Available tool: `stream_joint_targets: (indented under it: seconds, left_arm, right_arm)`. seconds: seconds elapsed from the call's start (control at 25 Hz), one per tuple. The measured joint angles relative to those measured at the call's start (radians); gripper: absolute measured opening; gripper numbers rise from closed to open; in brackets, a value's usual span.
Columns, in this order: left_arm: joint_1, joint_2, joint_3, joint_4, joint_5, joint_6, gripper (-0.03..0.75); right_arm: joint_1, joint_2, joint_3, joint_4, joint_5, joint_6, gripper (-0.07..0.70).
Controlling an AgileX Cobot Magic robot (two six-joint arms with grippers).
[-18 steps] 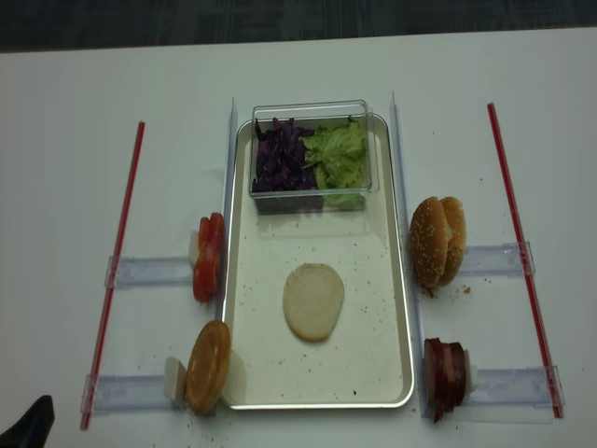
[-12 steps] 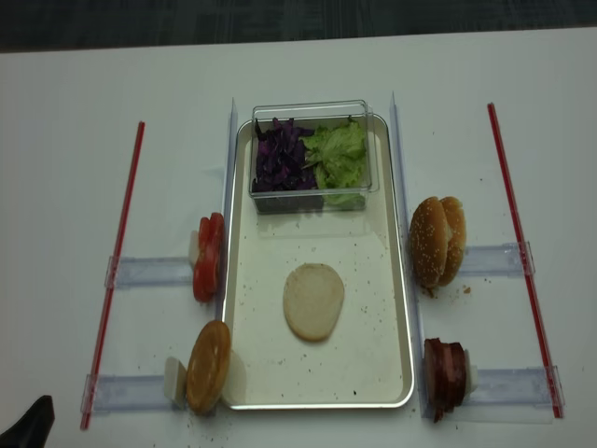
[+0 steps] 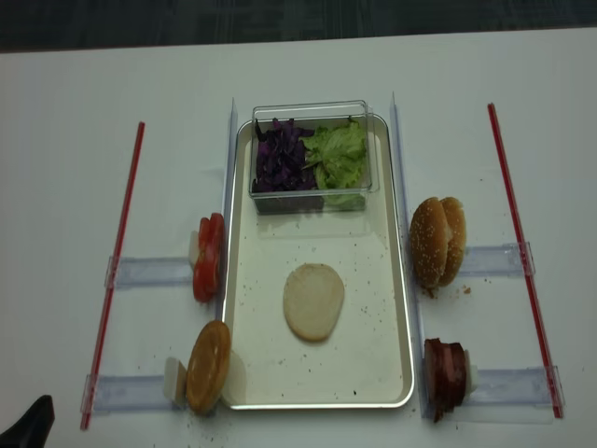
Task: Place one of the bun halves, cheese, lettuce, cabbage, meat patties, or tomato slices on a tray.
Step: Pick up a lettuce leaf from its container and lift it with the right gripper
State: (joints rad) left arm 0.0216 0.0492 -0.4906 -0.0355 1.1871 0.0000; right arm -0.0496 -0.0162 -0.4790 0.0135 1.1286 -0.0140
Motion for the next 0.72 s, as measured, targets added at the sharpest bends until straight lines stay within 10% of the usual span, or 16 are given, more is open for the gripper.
stream_joint_targets:
  seconds: [0.72]
  left_arm:
    - [0.0, 0.0, 0.0, 0.0, 0.0, 0.0, 0.419]
  right_arm:
    - [0.0, 0.442, -0.255, -0.002, -0.111, -0.004, 0.551]
